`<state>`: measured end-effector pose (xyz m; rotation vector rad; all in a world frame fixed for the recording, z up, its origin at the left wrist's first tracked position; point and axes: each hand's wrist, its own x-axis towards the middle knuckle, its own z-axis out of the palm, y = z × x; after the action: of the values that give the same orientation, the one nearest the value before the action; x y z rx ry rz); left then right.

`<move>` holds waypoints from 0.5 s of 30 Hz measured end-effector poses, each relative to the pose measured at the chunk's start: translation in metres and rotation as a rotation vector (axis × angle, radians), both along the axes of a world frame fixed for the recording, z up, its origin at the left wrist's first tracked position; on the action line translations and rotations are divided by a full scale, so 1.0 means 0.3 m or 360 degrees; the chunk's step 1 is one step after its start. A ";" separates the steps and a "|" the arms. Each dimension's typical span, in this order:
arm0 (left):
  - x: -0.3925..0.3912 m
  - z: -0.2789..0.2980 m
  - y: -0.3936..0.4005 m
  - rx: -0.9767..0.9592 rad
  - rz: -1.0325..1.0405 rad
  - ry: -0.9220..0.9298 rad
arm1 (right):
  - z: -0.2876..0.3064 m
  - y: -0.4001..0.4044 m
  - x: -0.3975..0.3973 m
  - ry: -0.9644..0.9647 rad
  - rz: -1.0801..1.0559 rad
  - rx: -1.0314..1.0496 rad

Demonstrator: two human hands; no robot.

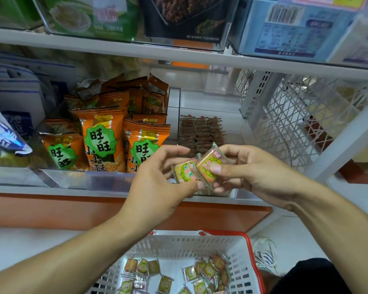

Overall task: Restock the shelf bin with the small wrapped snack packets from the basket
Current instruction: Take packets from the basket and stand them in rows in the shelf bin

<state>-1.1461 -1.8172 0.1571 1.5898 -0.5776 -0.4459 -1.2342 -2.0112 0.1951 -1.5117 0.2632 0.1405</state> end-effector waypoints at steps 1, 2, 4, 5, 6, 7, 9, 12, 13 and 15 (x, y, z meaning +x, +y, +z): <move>0.002 0.000 -0.001 -0.0013 -0.0025 0.0030 | -0.002 0.003 0.004 -0.0033 -0.0043 -0.0035; 0.003 0.002 -0.004 -0.0042 -0.0058 0.0089 | -0.003 0.004 0.006 -0.0068 -0.0092 -0.0072; 0.008 0.003 -0.008 -0.0111 -0.0112 0.0238 | -0.002 -0.001 0.009 -0.0107 -0.0195 -0.0133; 0.010 0.004 -0.009 -0.0131 -0.0116 0.0293 | 0.000 -0.005 0.009 -0.0115 -0.0236 -0.0149; 0.013 0.004 -0.009 -0.0137 -0.0106 0.0322 | 0.002 -0.009 0.008 -0.0131 -0.0261 -0.0167; 0.015 0.002 -0.009 -0.0128 -0.0088 0.0317 | 0.005 -0.012 0.006 -0.0163 -0.0267 -0.0200; 0.018 0.000 -0.008 -0.0087 -0.0064 0.0255 | 0.012 -0.015 -0.001 -0.0264 -0.0213 -0.0289; 0.021 0.005 -0.006 -0.0056 -0.0181 0.0217 | 0.017 -0.020 -0.013 -0.0327 -0.0044 -0.0446; 0.021 0.011 -0.006 -0.0055 -0.0250 0.0236 | 0.017 -0.023 -0.015 -0.0310 0.0010 -0.0513; 0.020 0.018 -0.006 -0.0058 -0.0332 0.0237 | 0.014 -0.029 -0.017 -0.0242 0.0081 -0.0545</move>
<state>-1.1402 -1.8191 0.1625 1.4534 -0.6360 -0.7002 -1.2393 -2.0197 0.1993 -1.8604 0.1301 0.0202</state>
